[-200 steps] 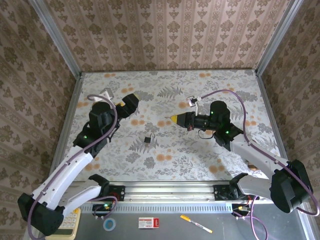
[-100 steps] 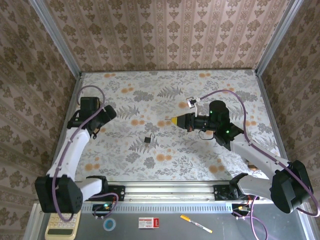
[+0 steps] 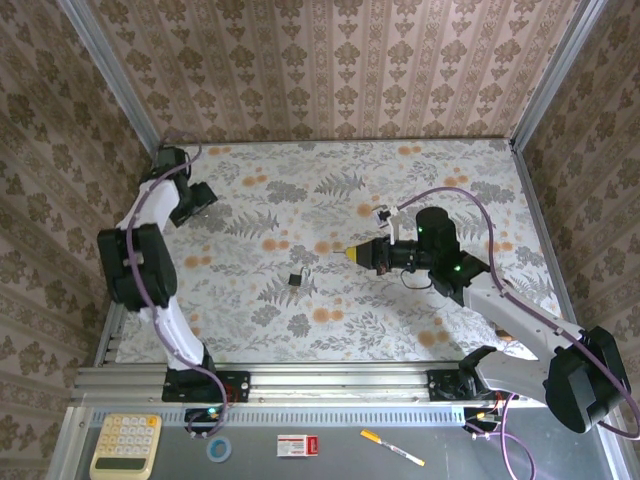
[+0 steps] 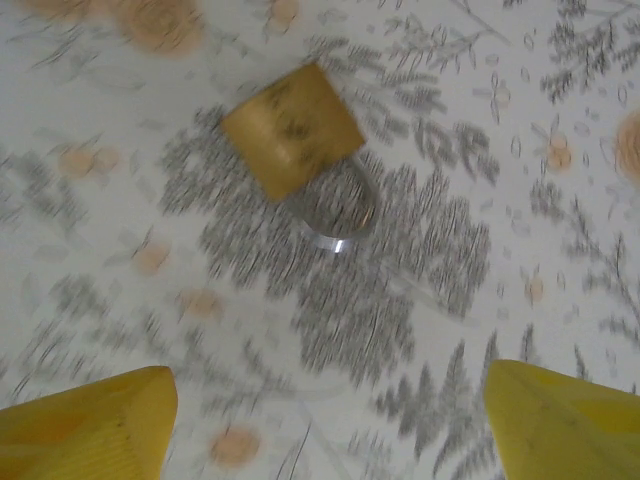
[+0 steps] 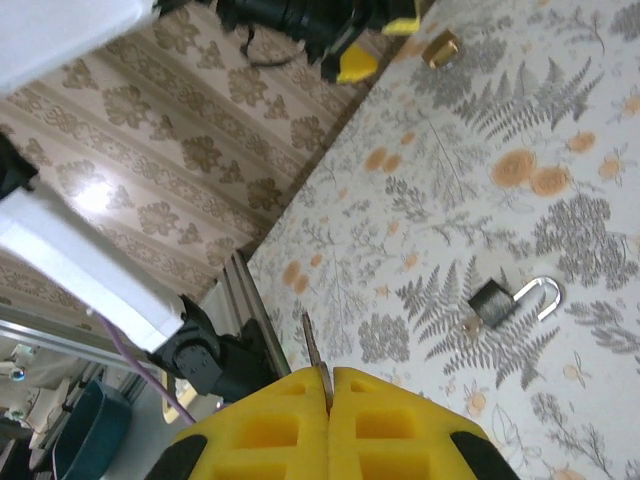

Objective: Unlock with the key

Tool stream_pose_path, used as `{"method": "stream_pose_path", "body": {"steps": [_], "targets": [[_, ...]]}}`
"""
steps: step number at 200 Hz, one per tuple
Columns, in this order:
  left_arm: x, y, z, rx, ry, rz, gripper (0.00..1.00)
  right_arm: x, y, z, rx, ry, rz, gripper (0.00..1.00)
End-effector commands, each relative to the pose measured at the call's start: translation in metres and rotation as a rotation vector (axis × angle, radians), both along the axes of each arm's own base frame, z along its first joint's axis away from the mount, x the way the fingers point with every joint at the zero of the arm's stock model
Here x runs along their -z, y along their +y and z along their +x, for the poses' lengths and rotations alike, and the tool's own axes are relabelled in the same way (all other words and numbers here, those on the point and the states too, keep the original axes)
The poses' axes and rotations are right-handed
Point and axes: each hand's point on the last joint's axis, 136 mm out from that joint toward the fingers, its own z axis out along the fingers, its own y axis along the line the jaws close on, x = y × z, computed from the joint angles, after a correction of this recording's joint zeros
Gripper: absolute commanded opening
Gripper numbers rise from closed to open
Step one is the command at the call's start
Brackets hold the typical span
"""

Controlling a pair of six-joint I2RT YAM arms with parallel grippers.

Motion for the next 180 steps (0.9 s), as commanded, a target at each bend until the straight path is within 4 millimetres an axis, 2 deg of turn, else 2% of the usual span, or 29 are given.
{"method": "stream_pose_path", "body": {"steps": [1, 37, 98, 138, 180], "targets": [[0.018, 0.009, 0.015, -0.038, 0.085, 0.003, 0.79, 0.012, 0.001, -0.005, -0.010, 0.001, -0.020, 0.00], [0.047, 0.026, 0.031, -0.146, 0.141, -0.003, 0.79, 0.025, -0.001, -0.010, -0.016, 0.018, -0.045, 0.00], [0.063, 0.050, 0.037, -0.269, 0.151, -0.008, 0.81, 0.039, 0.002, -0.005, -0.031, 0.035, -0.083, 0.00], [0.074, 0.048, 0.051, -0.261, 0.171, -0.028, 0.80, 0.048, 0.003, -0.003, -0.034, 0.054, -0.107, 0.00], [0.073, 0.033, 0.062, -0.213, 0.157, -0.055, 0.79, 0.053, 0.003, -0.001, -0.036, 0.057, -0.116, 0.00]]}}
